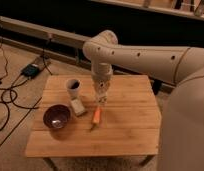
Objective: Place the bottle in the ceramic bowl
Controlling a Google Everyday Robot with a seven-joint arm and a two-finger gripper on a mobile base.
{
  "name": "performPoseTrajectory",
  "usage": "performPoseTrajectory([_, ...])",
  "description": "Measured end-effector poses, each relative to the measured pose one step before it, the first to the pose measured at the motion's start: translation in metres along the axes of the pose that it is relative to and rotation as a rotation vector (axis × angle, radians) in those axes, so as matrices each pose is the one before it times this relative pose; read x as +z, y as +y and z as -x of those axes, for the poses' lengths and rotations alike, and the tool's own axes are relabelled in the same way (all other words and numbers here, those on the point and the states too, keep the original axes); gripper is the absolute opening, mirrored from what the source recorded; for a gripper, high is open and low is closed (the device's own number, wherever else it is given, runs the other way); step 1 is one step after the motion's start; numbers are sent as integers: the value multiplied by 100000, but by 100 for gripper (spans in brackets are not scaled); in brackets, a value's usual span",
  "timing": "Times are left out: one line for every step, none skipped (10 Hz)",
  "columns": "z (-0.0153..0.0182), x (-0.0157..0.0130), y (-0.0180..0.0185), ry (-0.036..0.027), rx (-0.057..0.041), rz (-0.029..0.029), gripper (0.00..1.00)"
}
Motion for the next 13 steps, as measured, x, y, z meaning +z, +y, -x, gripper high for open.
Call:
performPoseTrajectory([-530,-645,1593,366,-3302,958,0])
performPoseTrajectory([-335,-380,991,357,-2005,516,0])
performPoseTrajectory([-318,-151,876,741,-1675,364,0])
performPoseTrajectory([-407,-73,1444,1167,-2536,683,0])
performPoseTrajectory([-205,8,1525,751,-2594,729,0])
performPoseTrajectory([-35,23,1456,386,-2376,849,0])
performPoseTrajectory([57,-50,1694,110,-2848,973,0])
performPoseTrajectory([145,-155,1580,153,-2952,511,0])
performPoseTrajectory([210,-214,936,-237,-1943,97,0])
performPoseTrajectory([299,-314,987,-325,-2457,-488,0])
performPoseTrajectory([313,-495,945,-486,-2249,-191,0])
performPoseTrajectory([311,-304,805,-184,-2077,-271,0])
performPoseTrajectory([256,-102,703,-113,-1443,370,0])
